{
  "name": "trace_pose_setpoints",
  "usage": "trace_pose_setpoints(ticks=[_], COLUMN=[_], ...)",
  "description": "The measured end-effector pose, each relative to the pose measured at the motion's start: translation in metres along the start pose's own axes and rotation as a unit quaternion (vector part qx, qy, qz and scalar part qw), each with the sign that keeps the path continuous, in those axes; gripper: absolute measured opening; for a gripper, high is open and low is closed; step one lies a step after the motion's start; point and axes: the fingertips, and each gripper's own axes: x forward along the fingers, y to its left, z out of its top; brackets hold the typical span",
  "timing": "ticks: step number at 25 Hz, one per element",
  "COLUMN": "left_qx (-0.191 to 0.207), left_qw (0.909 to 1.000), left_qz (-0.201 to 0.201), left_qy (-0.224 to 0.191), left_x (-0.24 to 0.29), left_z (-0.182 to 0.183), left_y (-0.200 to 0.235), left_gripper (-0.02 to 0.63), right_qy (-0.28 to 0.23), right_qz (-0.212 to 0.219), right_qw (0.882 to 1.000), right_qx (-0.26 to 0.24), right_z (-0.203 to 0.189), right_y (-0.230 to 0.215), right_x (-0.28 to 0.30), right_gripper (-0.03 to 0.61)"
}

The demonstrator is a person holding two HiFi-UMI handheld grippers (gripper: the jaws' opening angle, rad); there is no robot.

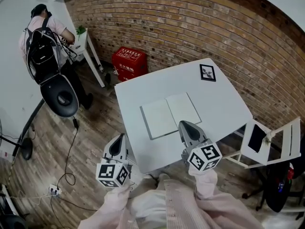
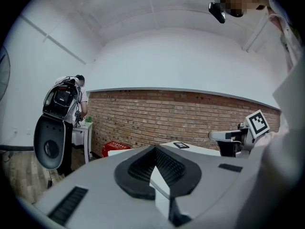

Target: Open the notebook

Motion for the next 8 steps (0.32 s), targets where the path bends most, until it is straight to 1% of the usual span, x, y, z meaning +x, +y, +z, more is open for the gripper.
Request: trace_pose_setpoints(ticks=[8], left_qx=[-0.003], left_qw=[1.0000], left_qz=[0.003], left_qy=[0.008], left_x=[-0.0021], left_z=[-0.0053], left_y=[-0.0004], left_gripper=[-0.008], right_qy=[0.006], right_qz=[-0.005], right_qw=[1.000], right_qx=[0.001], right_z=[-0.0060], right_y=[-0.0021], right_x=[-0.0021], right_gripper=[0.003])
